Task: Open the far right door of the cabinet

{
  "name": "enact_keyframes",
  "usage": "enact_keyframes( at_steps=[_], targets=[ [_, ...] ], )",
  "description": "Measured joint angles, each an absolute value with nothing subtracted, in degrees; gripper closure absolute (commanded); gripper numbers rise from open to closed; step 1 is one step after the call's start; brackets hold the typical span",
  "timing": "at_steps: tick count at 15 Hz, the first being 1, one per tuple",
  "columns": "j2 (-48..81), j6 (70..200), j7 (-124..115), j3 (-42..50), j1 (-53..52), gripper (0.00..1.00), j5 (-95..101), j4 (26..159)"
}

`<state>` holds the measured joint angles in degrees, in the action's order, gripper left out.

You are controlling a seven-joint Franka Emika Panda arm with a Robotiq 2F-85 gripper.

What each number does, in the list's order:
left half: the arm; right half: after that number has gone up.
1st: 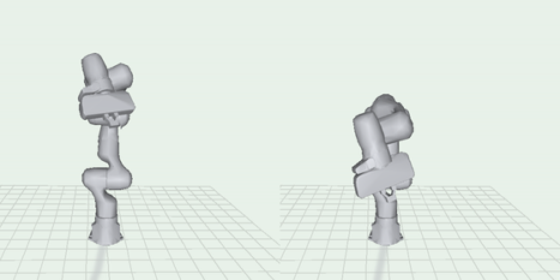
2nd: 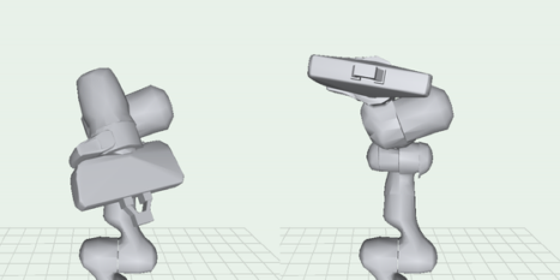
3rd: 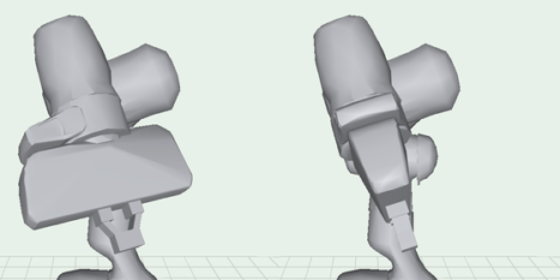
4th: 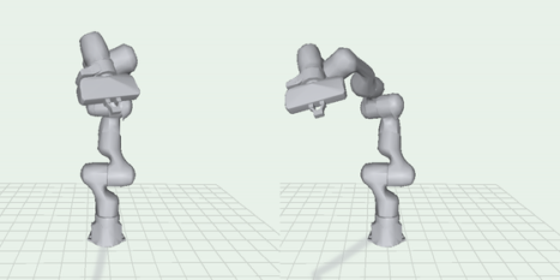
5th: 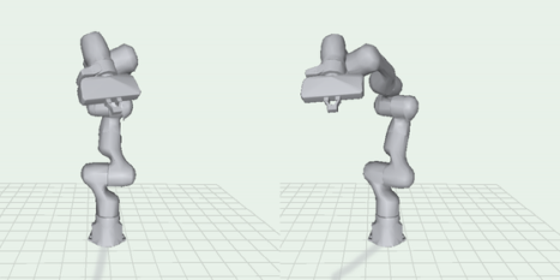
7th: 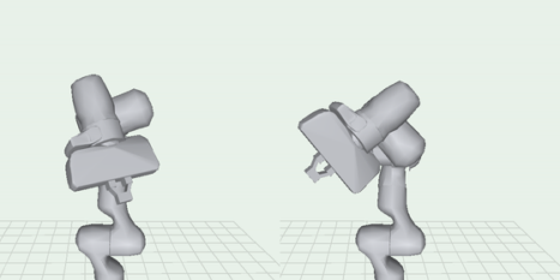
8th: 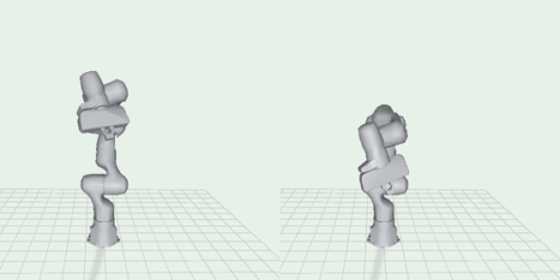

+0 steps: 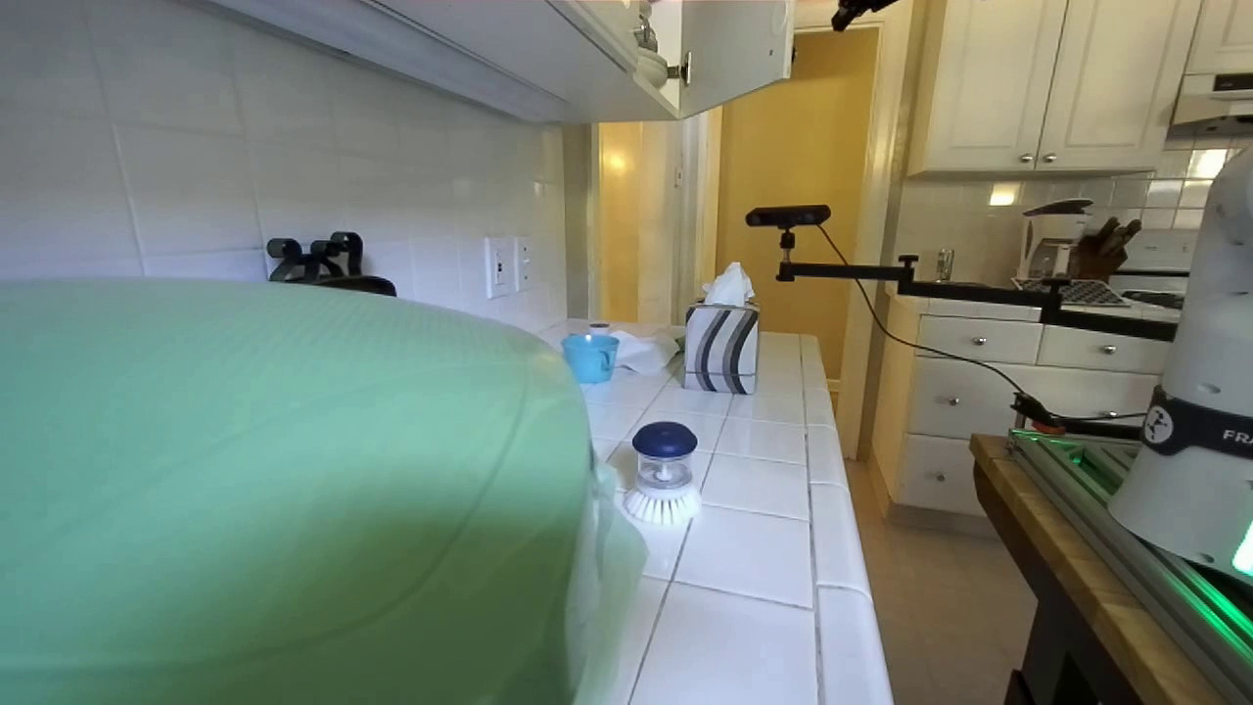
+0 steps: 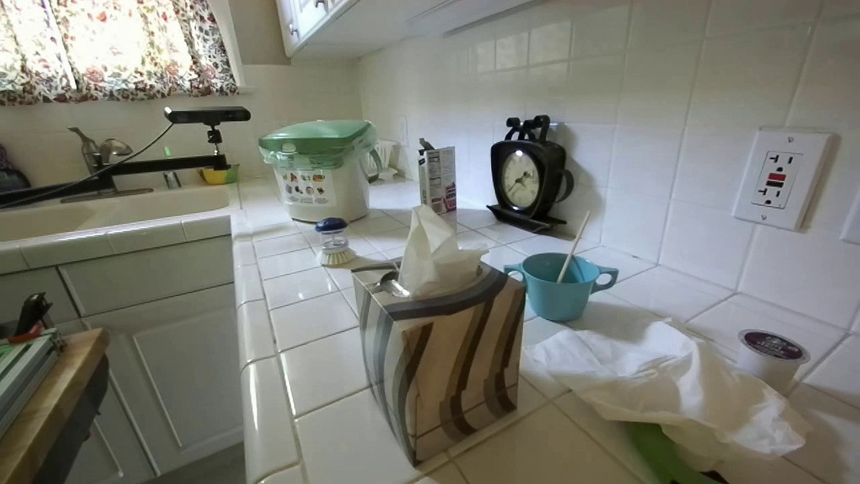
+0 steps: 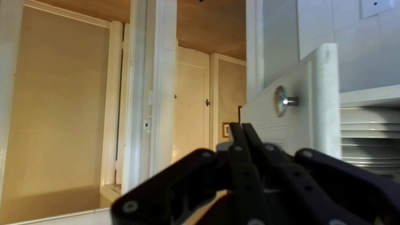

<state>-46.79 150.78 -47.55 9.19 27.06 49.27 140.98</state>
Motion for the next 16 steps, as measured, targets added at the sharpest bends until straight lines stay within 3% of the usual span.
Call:
enact_keyframes(
  at_steps=[1,2,4,12,16],
  targets=[
    [-47.11,150.63,-46.70,8.34,25.78,0.98,48.03,140.95],
    [-47.26,150.44,-46.09,7.24,24.56,0.72,46.86,140.85],
    [-47.11,149.92,-45.10,5.06,22.72,0.63,44.42,140.67],
    [-42.38,151.54,-42.87,2.39,24.84,0.03,41.94,139.59],
    [-38.90,156.55,-42.14,2.61,29.18,0.00,42.26,138.33]
  ],
)
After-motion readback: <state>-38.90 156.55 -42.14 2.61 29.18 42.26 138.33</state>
